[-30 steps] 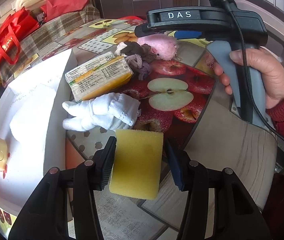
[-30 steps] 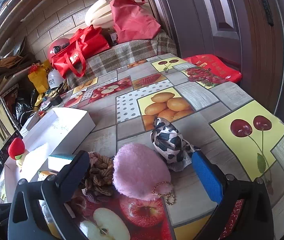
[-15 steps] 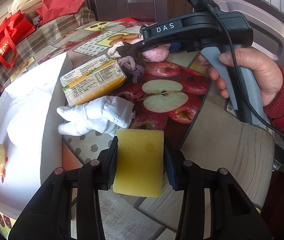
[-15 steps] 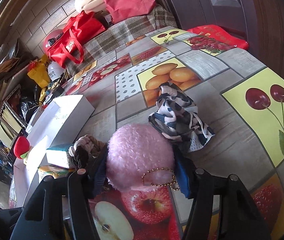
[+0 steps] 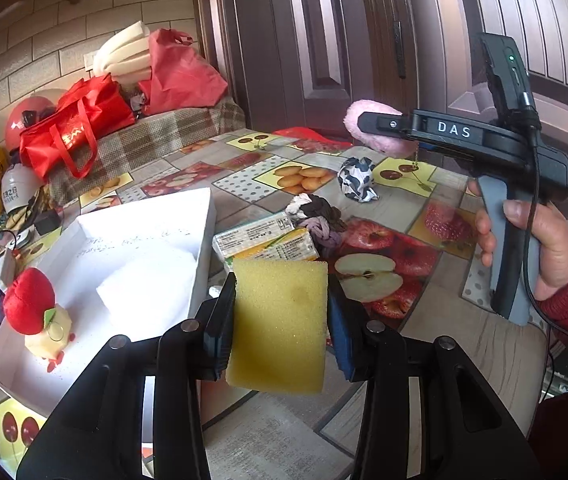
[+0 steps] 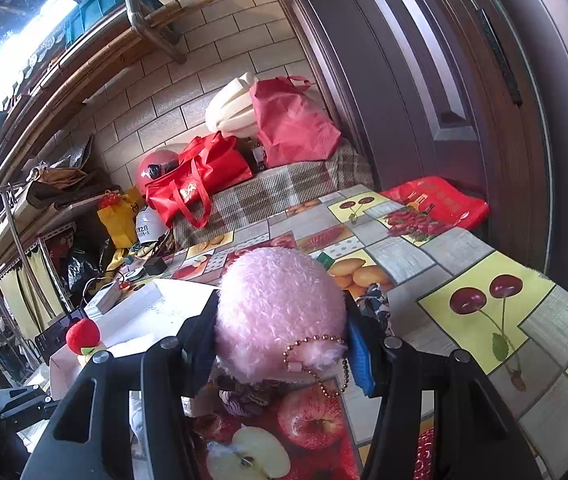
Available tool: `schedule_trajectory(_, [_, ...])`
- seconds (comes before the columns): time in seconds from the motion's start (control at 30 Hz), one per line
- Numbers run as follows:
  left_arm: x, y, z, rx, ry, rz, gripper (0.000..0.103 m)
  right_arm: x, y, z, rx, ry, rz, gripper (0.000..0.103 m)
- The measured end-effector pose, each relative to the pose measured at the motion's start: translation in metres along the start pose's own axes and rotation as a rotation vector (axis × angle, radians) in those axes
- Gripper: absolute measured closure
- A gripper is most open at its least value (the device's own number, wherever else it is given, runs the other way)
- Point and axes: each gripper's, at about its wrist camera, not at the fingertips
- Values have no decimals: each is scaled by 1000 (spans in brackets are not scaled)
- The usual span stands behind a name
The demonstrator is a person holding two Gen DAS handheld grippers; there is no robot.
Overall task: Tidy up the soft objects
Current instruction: 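Carry the yellow sponge and pink fluffy ball over the white box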
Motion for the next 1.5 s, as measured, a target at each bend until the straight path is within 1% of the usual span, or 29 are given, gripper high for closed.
schedule_trajectory(0.13, [-2, -3, 16, -79, -42, -32, 63, 1, -3, 11, -55, 10, -12, 48])
schedule_trajectory(0.27, [-2, -6, 32, -144, -83, -62, 63, 11, -3, 24, -87, -14, 9, 48])
schedule_trajectory(0.37, [-2, -6, 39, -179, -85, -58, 63, 17, -3, 38, -131, -35, 22, 48])
schedule_trajectory(0.47, [-5, -5, 40, -188, -94, -77, 63, 19, -2, 51, -176, -54, 22, 48])
schedule_trajectory(0.57, [-6, -5, 45, -193, -109, -86, 63, 19, -1, 60, -196, -70, 24, 48])
schedule_trajectory(0.63, [-4, -6, 48, -184, -136, -89, 63, 21, -1, 64, -198, -80, 28, 48])
schedule_trajectory(0.7, [-6, -6, 51, -138, -188, -125, 63, 23, 0, 70, -204, -92, 34, 48])
schedule_trajectory(0.73, [-8, -6, 54, -129, -202, -144, 63, 25, 1, 74, -213, -95, 37, 48])
schedule_trajectory(0.77, [-11, -6, 59, -138, -210, -160, 63, 26, 1, 79, -222, -98, 37, 48])
schedule_trajectory(0.87, [-17, -5, 79, -212, -226, -180, 63, 31, 3, 95, -260, -122, 44, 48])
schedule_trajectory(0.93, [-20, -5, 90, -240, -256, -199, 63, 34, 4, 107, -288, -144, 51, 48])
schedule_trajectory(1.03, [-22, -5, 105, -253, -297, -214, 63, 40, 6, 122, -320, -169, 61, 48])
schedule_trajectory(1.2, [-22, -8, 128, -257, -362, -240, 63, 51, 6, 137, -322, -187, 68, 48])
schedule_trajectory(1.37, [-21, -11, 160, -327, -412, -268, 62, 63, 5, 152, -340, -194, 71, 48])
schedule_trajectory(1.5, [-15, -15, 169, -352, -440, -279, 62, 75, 4, 168, -355, -204, 67, 48])
Point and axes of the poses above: each gripper's, at about its wrist camera, not at the fingertips, and x roughly the way its jaws point, z to its left, y to its underside, and after that the axes turned 14 degrees about -x, right-handed
